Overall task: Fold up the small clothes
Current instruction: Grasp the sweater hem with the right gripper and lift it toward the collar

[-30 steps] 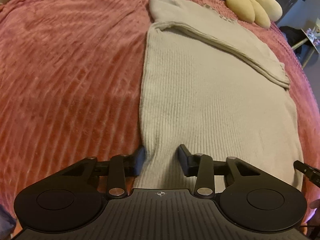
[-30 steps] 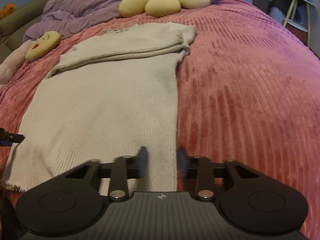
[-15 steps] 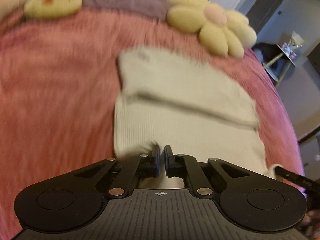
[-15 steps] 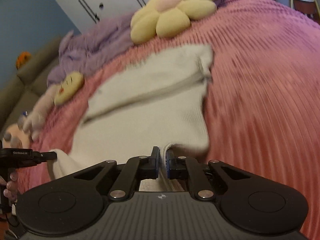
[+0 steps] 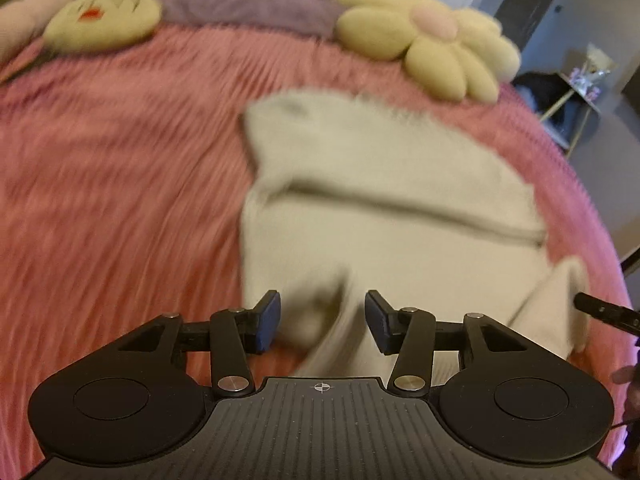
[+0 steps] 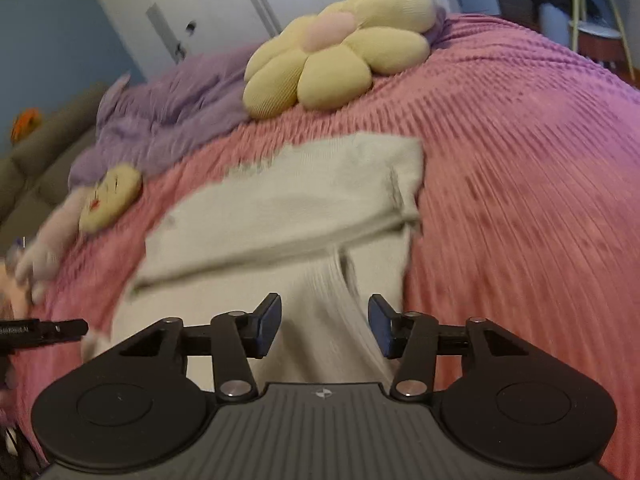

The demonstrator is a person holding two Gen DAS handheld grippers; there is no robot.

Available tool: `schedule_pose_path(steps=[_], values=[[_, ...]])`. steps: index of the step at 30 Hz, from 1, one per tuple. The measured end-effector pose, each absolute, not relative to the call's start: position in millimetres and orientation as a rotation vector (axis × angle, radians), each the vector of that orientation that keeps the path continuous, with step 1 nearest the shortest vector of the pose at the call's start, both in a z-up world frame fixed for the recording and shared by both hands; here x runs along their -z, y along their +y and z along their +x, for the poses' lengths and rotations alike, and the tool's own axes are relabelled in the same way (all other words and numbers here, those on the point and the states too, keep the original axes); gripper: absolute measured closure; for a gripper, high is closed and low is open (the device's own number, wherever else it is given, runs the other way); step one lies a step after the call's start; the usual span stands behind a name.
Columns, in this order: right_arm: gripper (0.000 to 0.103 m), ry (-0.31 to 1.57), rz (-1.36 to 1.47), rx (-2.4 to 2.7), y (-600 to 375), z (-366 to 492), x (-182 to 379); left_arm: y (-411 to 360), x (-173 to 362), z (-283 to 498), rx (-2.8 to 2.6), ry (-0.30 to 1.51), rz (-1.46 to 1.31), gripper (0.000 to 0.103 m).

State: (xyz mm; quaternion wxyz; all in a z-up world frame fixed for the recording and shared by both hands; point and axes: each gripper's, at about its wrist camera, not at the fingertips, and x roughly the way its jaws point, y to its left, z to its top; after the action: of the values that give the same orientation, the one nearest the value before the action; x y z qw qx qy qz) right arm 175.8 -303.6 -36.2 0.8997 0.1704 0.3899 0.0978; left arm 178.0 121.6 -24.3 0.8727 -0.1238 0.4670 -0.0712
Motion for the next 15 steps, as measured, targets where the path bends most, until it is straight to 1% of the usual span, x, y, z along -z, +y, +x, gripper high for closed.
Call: schedule_pose_path(steps=[4, 8, 9, 10, 12, 13, 14, 15], values=[[0.055, 0.863, 0.265, -0.226, -305.8, 145.8, 51.6, 123.7, 48.3, 153.7, 0.174, 1.028, -0.293, 0.051], [0.057, 0.889, 0.241, -0.211, -306.2, 137.5, 59.5, 113.3, 61.3, 155.8, 0.176, 1.051, -0.267, 0.051], [0.064, 0.886, 0.240, -0.216, -305.3, 138.1, 58.7, 112.0, 62.5, 156.9, 0.170, 1.058, -0.264, 0.053], [0.076, 0.886, 0.232, -0.215, -303.7, 138.2, 57.1, 110.1, 62.0, 158.6, 0.169, 1.063, -0.260, 0.054], [0.089, 0.890, 0.197, -0.217, -300.2, 139.4, 52.0, 106.5, 58.5, 160.2, 0.178, 1.067, -0.228, 0.066], [0.091, 0.891, 0.187, -0.224, -299.3, 140.4, 49.5, 103.9, 56.1, 160.6, 0.185, 1.071, -0.191, 0.075], [0.093, 0.892, 0.184, -0.236, -299.8, 140.3, 47.4, 101.7, 54.8, 160.5, 0.189, 1.075, -0.159, 0.082], [0.095, 0.894, 0.190, -0.256, -299.6, 139.9, 45.3, 99.3, 53.7, 160.7, 0.200, 1.081, -0.128, 0.084]])
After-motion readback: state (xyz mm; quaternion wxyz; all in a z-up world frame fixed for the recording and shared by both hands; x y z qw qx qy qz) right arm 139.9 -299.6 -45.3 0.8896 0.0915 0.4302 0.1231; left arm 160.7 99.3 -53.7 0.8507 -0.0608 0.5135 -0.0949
